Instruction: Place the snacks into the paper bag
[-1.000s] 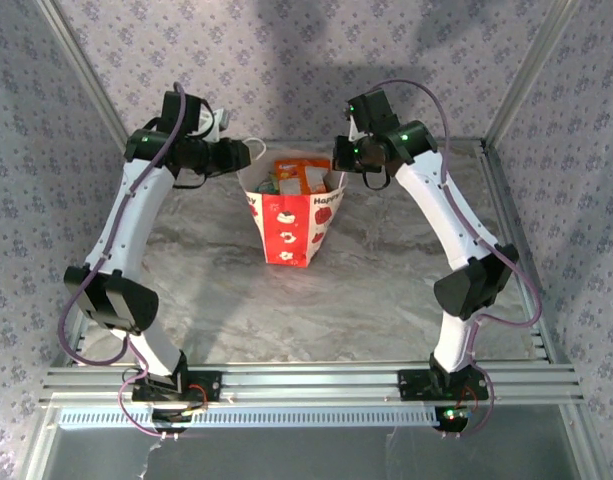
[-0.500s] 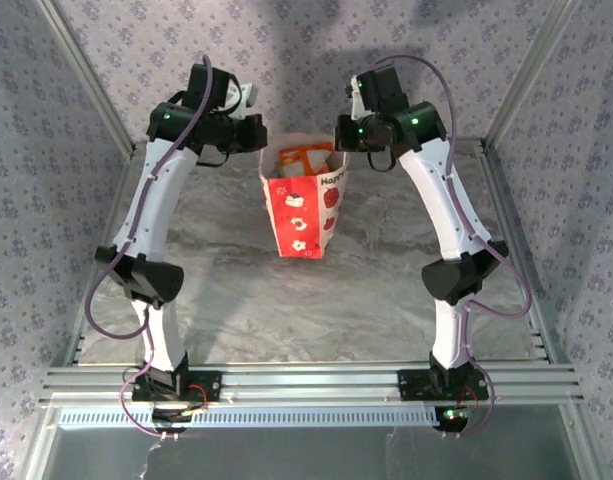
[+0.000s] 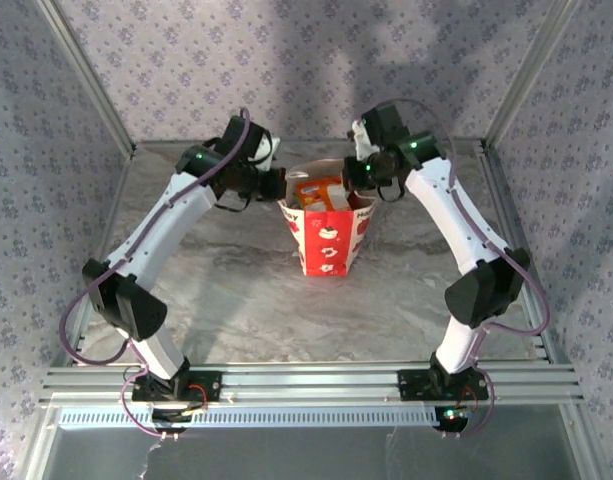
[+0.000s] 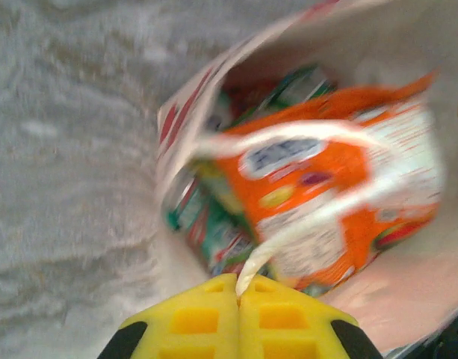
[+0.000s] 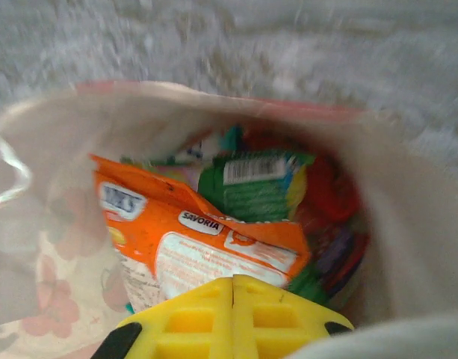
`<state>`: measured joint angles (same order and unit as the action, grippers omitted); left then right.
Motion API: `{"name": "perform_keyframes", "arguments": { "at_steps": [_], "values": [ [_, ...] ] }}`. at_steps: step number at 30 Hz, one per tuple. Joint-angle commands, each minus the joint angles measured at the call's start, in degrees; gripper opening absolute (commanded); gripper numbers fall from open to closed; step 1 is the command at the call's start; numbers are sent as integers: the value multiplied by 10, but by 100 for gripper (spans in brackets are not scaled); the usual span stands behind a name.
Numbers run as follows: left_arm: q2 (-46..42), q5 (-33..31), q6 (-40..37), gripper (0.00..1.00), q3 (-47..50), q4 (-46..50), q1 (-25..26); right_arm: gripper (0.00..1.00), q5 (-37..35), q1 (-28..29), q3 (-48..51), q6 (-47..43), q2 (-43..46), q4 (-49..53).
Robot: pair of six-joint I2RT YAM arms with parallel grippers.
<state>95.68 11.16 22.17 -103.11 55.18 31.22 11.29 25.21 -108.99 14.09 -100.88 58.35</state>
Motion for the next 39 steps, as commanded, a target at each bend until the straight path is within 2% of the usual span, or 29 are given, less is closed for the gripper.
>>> {"name": "perform_keyframes", "arguments": {
  "at_steps": [1,6,12,19,21,24,25,29,33,39],
  "values": [
    [-49,-50,14,1,-5,-55,-6,0,15,5,-2,-3,23,-47],
    [-55,-45,8,4,-41,-52,-6,0,-39,6,-44,-5,24,-3],
    [-36,-43,2,4,-81,-49,-6,0,-41,3,-48,-5,58,-26],
    [-26,-42,1,5,-117,-49,-7,7,-44,-6,-47,-8,63,-19],
    [-29,-47,2,12,-109,-48,-6,17,-40,-9,-37,-6,68,-21],
    [-36,-56,10,15,-90,-45,-7,18,-34,-9,-23,-7,74,-23],
    [-39,-57,12,15,-70,-45,-7,21,-35,-9,-18,-7,77,-24],
    [-49,-56,16,21,-48,-37,-7,48,-44,-10,-14,-7,87,-2],
    [-62,-80,7,29,-42,-33,-7,59,-58,-12,-5,-9,116,3],
    [-75,-99,-7,34,-53,-16,-18,63,-67,-13,24,-3,174,4]
  ]
}}
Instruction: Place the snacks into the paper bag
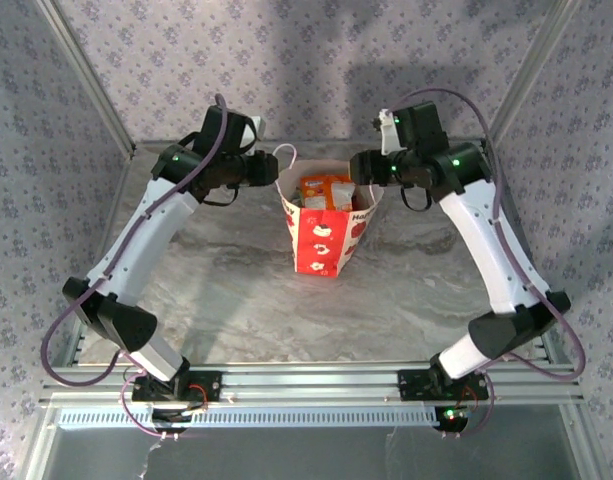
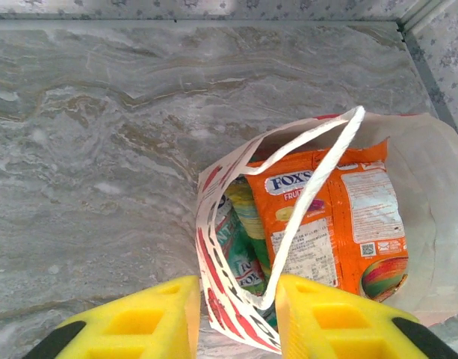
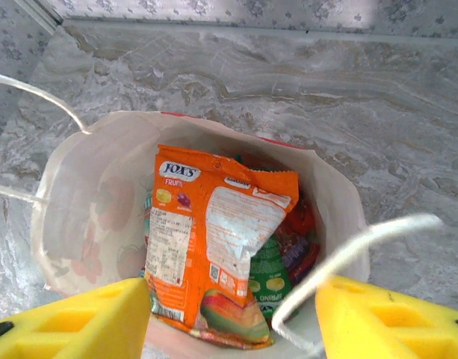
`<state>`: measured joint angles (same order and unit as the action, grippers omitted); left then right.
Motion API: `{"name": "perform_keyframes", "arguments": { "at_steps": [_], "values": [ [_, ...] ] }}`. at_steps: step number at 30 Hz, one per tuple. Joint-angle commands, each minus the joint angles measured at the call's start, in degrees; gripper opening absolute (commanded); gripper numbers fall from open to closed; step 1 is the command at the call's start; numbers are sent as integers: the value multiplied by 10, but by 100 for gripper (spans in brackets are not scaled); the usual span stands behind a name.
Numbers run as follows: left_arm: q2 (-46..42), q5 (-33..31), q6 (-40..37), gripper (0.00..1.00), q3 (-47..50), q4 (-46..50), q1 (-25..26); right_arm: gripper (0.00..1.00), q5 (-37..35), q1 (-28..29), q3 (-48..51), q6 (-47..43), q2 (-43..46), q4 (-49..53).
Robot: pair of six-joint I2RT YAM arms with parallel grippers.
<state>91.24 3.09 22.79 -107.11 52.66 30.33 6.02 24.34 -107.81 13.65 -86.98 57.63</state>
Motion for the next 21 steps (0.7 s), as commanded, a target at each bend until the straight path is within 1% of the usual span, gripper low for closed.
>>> {"name": "perform_keyframes", "arguments": {
  "at_steps": [1,6,13,14,18,20,21],
  "values": [
    [-32,-19,-15,35,-13,11,-11,64,-16,-5,18,2,44,12],
    [-46,-44,-27,37,-6,31,-27,68,-44,-7,71,2,102,8],
    [-85,-47,-34,38,36,17,-71,75,-74,-32,133,-13,163,15],
    [-91,-52,-34,38,50,11,-80,76,-81,-40,148,-15,173,12],
    [-129,-109,-43,39,119,-33,-95,81,-96,-68,216,-35,207,-11],
    [-154,-125,-54,42,167,-71,-97,90,-102,-85,256,-46,223,-32],
    [-167,-135,-61,46,196,-96,-97,92,-108,-95,277,-49,227,-43]
  ]
}}
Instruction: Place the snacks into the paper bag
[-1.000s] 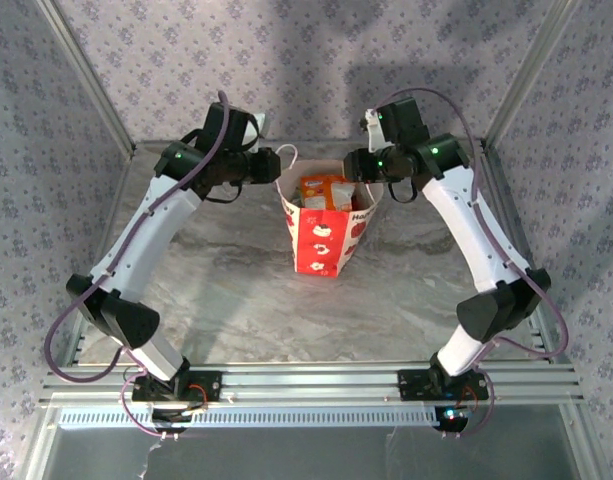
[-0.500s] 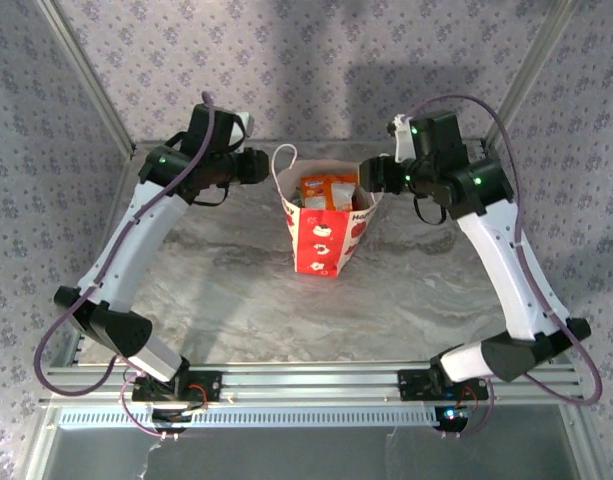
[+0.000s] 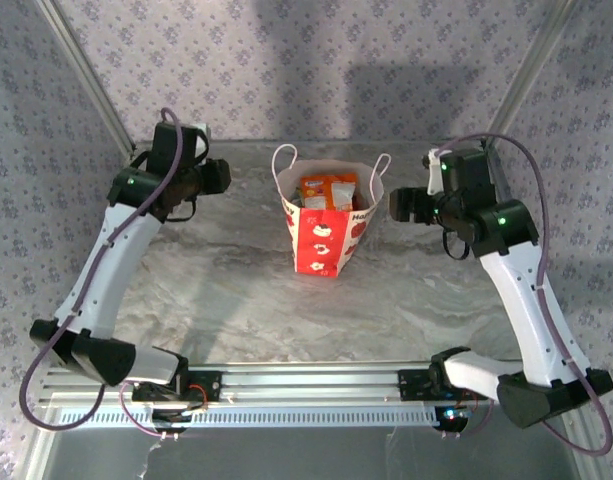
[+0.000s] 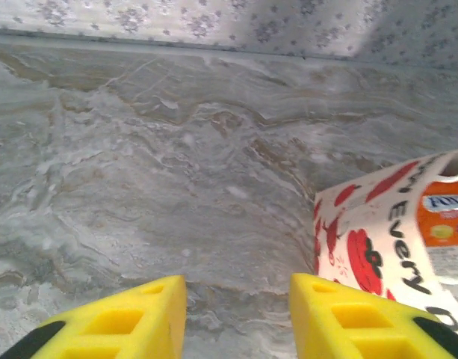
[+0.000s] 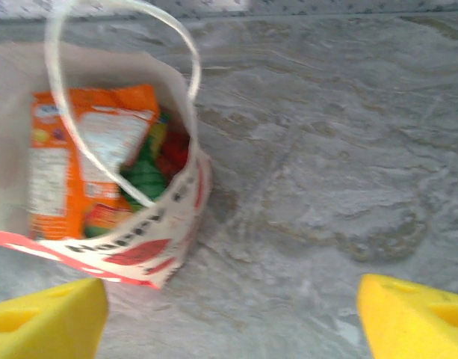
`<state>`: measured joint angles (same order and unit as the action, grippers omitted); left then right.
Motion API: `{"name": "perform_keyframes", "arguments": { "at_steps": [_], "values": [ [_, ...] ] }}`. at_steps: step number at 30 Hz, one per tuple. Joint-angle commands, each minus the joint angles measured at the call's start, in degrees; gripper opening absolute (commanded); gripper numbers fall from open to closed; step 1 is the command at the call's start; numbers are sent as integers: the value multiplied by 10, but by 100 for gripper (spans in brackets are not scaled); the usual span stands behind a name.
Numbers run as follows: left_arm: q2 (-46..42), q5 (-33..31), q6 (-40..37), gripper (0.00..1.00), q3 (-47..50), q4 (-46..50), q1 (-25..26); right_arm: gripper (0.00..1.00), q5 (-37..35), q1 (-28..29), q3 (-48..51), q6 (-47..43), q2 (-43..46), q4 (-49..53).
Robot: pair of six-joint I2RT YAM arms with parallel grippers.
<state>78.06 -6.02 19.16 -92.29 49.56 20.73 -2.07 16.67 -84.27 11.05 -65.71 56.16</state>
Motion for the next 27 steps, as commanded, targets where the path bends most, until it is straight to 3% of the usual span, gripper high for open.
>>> {"name": "perform_keyframes", "arguments": {
  "at_steps": [1,4,5,9,17,23,27],
  "values": [
    [-45,-55,-28,54,73,-86,-1,94,-32,-27,57,-22,18,-38],
    [-70,-96,-54,79,147,-154,-1,96,-62,-58,106,0,25,-73],
    [-75,-118,-56,99,167,-170,-2,98,-74,-65,120,10,27,-84],
    [-82,-170,-74,100,222,-210,-5,100,-96,-88,200,28,51,-149],
    [-65,-179,-109,100,292,-295,-34,100,-136,-128,325,31,76,-314],
    [-63,-177,-168,100,408,-454,-56,100,-180,-131,464,-20,86,-546],
    [-64,-155,-181,100,483,-557,-74,100,-166,-148,530,-24,73,-653]
  ]
}}
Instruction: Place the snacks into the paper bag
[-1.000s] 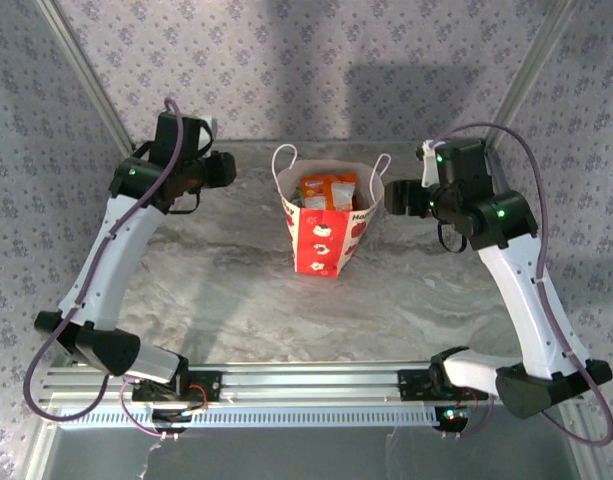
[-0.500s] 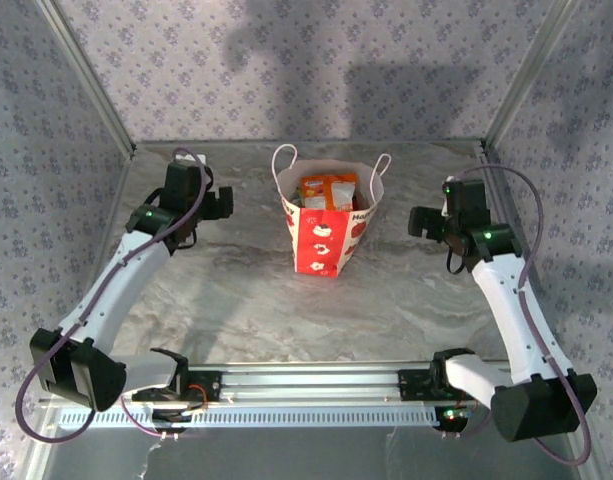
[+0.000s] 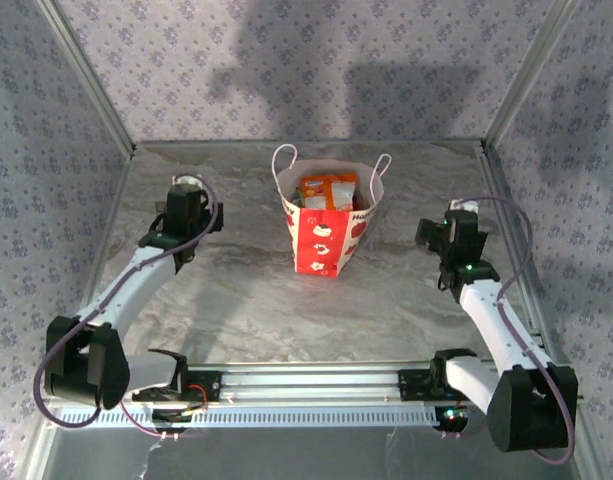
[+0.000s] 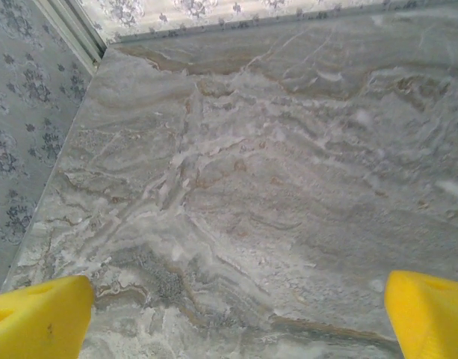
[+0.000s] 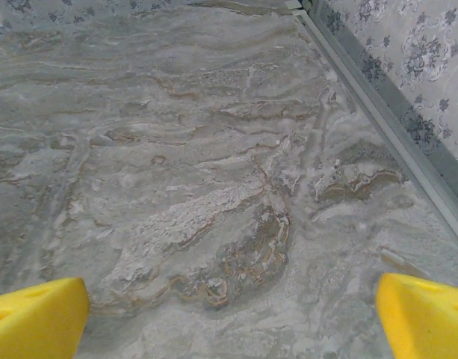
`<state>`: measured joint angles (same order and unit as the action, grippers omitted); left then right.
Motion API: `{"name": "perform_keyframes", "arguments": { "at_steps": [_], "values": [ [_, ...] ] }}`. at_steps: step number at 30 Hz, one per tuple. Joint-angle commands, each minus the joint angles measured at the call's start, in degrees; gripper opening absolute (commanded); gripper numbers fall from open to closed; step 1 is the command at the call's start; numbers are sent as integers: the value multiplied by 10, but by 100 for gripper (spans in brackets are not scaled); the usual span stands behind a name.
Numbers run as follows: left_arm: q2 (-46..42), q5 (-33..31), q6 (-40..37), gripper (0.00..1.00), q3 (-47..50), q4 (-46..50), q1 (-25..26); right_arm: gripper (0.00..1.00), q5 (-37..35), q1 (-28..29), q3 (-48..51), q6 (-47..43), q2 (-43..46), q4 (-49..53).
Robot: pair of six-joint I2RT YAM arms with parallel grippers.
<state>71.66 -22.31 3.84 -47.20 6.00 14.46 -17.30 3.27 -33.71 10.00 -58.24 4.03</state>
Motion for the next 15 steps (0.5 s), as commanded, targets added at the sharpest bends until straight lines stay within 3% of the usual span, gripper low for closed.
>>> {"name": "perform_keyframes", "arguments": {
  "at_steps": [1,7,15],
  "values": [
    [1,16,-33,100,42,-140,-16,100,-4,-21,28,-7,-9,-135],
    [26,62,-41,100,76,-190,-42,100,31,-45,61,-6,-36,-191],
    [41,71,-61,100,142,-300,-58,100,84,-77,126,-36,-35,-290]
  ]
}}
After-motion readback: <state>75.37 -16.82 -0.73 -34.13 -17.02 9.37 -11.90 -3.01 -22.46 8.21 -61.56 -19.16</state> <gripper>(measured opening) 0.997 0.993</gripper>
